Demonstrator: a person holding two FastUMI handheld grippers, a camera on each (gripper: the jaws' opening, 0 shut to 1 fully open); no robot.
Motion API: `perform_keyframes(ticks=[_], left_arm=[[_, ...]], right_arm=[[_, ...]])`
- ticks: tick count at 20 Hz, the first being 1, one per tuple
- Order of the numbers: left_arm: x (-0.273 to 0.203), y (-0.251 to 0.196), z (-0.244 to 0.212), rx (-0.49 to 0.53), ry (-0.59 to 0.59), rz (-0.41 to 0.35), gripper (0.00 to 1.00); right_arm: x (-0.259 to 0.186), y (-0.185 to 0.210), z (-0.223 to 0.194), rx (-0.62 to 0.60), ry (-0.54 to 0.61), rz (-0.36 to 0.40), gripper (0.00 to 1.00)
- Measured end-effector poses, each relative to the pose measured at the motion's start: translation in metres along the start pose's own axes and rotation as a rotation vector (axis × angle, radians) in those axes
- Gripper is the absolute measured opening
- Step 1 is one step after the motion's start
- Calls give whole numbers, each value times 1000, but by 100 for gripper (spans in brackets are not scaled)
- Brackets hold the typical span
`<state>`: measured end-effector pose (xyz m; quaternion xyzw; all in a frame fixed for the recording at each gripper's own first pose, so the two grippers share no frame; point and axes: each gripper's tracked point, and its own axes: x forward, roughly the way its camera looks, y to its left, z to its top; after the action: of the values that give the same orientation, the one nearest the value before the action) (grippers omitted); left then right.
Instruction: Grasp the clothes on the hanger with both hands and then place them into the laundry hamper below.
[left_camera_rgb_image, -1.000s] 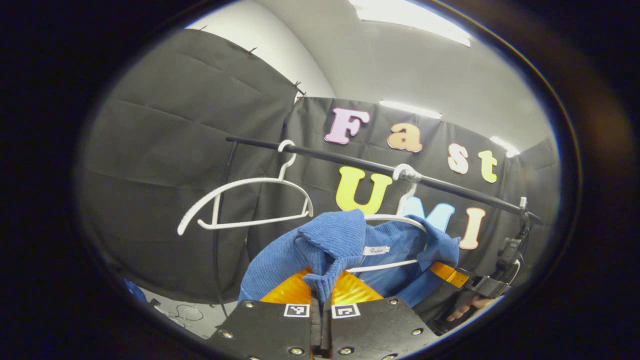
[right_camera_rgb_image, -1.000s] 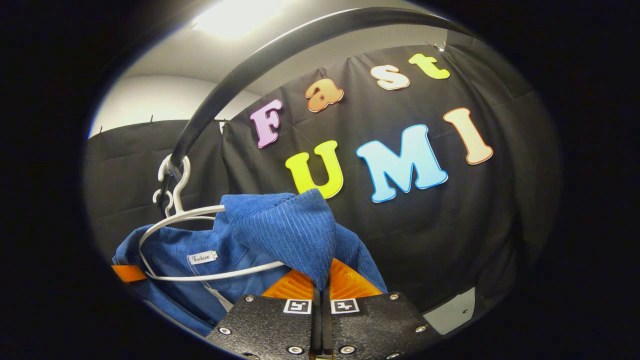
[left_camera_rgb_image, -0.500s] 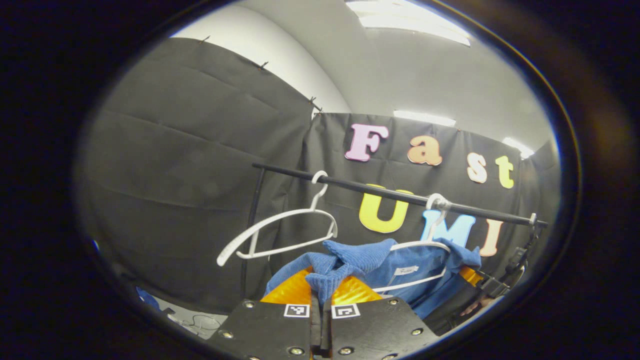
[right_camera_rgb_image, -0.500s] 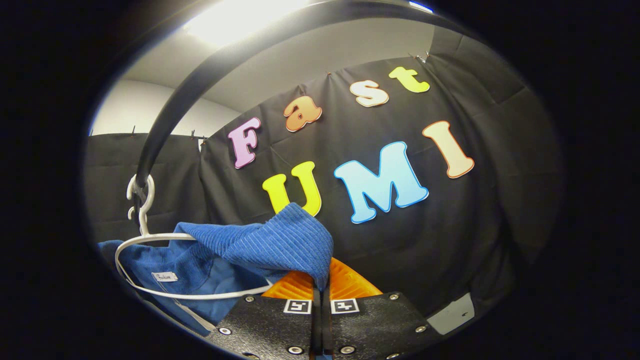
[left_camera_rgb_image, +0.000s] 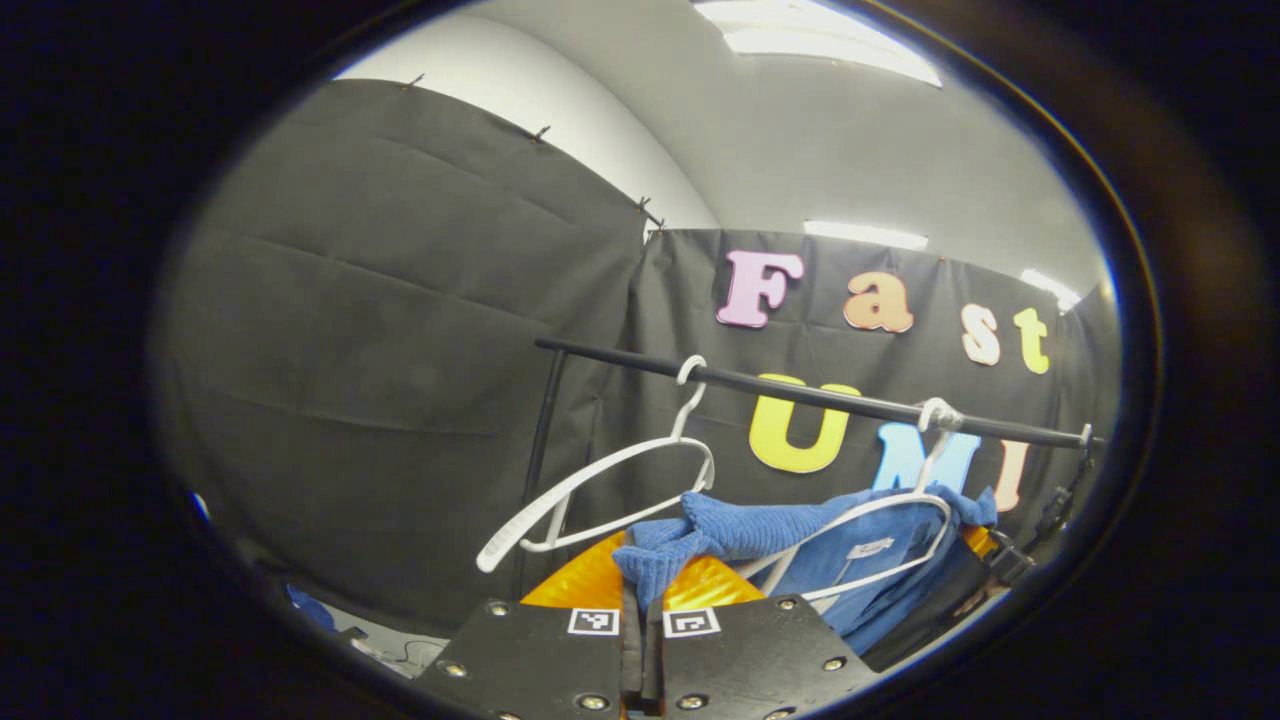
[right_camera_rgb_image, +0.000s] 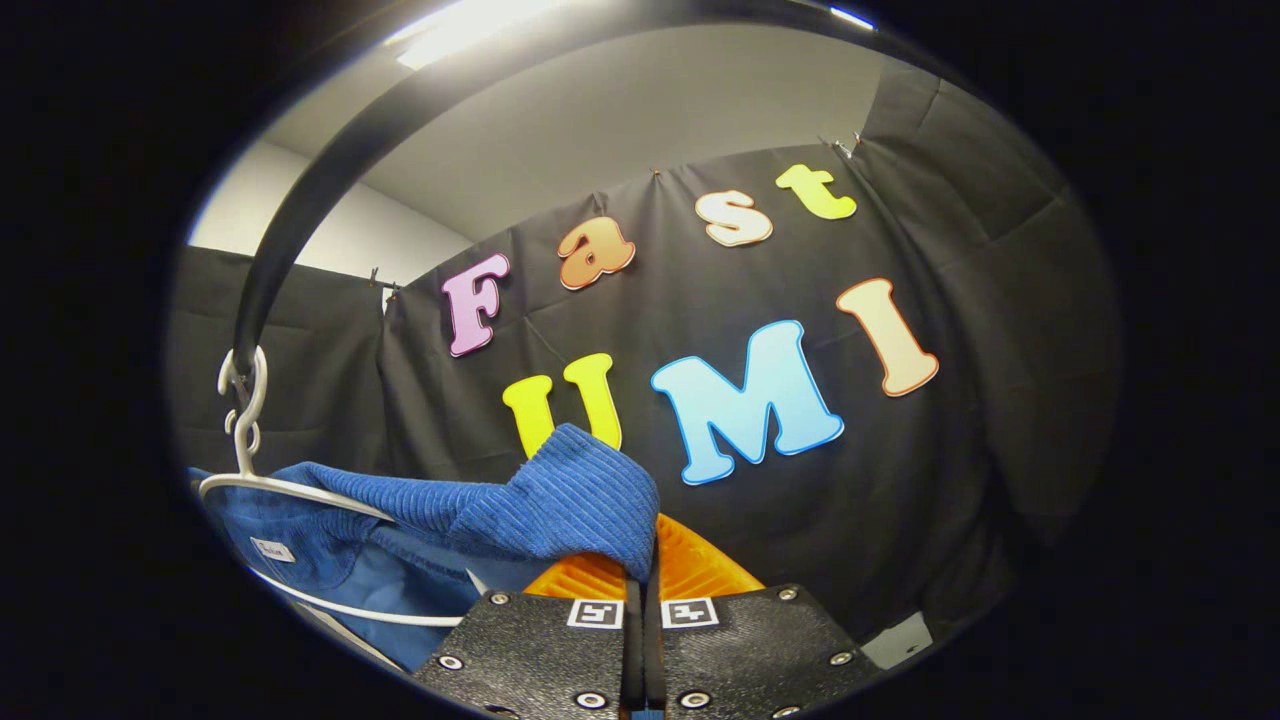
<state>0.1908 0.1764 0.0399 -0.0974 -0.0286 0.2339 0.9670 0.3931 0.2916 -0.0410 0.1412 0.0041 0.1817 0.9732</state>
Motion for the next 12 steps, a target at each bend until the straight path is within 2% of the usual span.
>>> perform_keyframes(ticks=[3, 7, 12], left_arm=[[6, 4, -3, -39, -1, -26, 1], [20, 11, -4, -7, -5, -29, 1], [28, 10, -9, -56, -33, -113, 2]], right_arm=[[3, 0, 7, -32, -19, 4, 0], [16, -6, 19, -79, -88, -10, 0], [17, -9, 30, -152, -182, -9, 0]])
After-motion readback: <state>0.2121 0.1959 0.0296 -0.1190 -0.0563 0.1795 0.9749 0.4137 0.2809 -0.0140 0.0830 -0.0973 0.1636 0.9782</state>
